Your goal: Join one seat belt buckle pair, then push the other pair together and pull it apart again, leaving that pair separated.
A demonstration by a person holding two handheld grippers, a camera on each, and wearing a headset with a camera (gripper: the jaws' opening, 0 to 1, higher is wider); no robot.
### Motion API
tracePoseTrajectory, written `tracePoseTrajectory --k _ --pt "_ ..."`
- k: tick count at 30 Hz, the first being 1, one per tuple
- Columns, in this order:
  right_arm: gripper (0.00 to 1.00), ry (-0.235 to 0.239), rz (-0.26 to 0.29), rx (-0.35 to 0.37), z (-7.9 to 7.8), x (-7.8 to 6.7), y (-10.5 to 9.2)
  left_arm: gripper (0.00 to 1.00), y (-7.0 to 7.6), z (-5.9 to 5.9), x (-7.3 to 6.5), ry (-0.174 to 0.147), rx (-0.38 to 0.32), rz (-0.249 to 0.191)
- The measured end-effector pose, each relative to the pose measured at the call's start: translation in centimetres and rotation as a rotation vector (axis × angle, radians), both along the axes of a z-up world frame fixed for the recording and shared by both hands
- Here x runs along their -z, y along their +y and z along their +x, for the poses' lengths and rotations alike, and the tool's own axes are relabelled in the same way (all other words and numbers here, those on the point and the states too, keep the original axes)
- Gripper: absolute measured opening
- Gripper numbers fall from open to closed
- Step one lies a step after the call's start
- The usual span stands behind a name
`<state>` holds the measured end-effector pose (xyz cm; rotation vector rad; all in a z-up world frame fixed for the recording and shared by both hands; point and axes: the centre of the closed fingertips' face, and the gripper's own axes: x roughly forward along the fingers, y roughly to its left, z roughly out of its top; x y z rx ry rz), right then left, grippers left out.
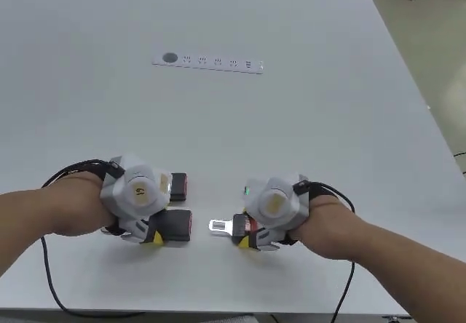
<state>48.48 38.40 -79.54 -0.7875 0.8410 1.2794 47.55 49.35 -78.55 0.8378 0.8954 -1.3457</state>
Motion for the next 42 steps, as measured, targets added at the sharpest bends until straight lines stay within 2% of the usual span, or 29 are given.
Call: tracePoseTrajectory --k 3,7,11,16,21,26,29,33,37,42 --pt "0.32 0.000 0.019 0.021 -0.2 -0.2 1.3 0.34 0.0 0.1 0.1 0.000 -0.005 -0.006" --pt "0.32 0.000 0.019 0.006 -0.4 -0.2 2.5 0.34 0.2 0.3 0.4 -0.001 -0.008 -0.005" --pt "0.32 -0.006 0.008 0.002 -0.3 -0.3 2.9 0.34 0.3 0.4 0.6 -0.004 -0.008 0.001" --pt "0.32 -0.016 0.020 -0.041 -0.4 -0.4 3.6 0.34 0.3 0.5 0.8 -0.005 -0.005 0.011" --pt "0.31 -0.009 0.035 -0.053 -0.2 -0.3 4.1 0.34 0.3 0.6 0.8 -0.004 0.007 0.002" --pt "0.31 -0.008 0.052 -0.056 -0.2 -0.5 4.1 0.34 0.2 0.6 1.0 -0.008 0.025 0.015" --pt "0.30 -0.001 0.048 -0.063 -0.2 -0.4 4.4 0.33 0.2 0.6 1.1 -0.007 0.046 0.026" --pt "0.30 -0.006 0.037 -0.086 -0.2 -0.4 5.1 0.33 0.1 0.5 1.0 -0.006 0.056 0.021" --pt "0.30 -0.010 0.043 -0.087 -0.2 -0.4 5.4 0.33 0.2 0.6 1.0 -0.004 0.047 0.011" --pt "0.29 -0.014 0.046 -0.076 -0.3 -0.4 6.2 0.33 0.2 0.6 1.0 -0.006 0.041 0.021"
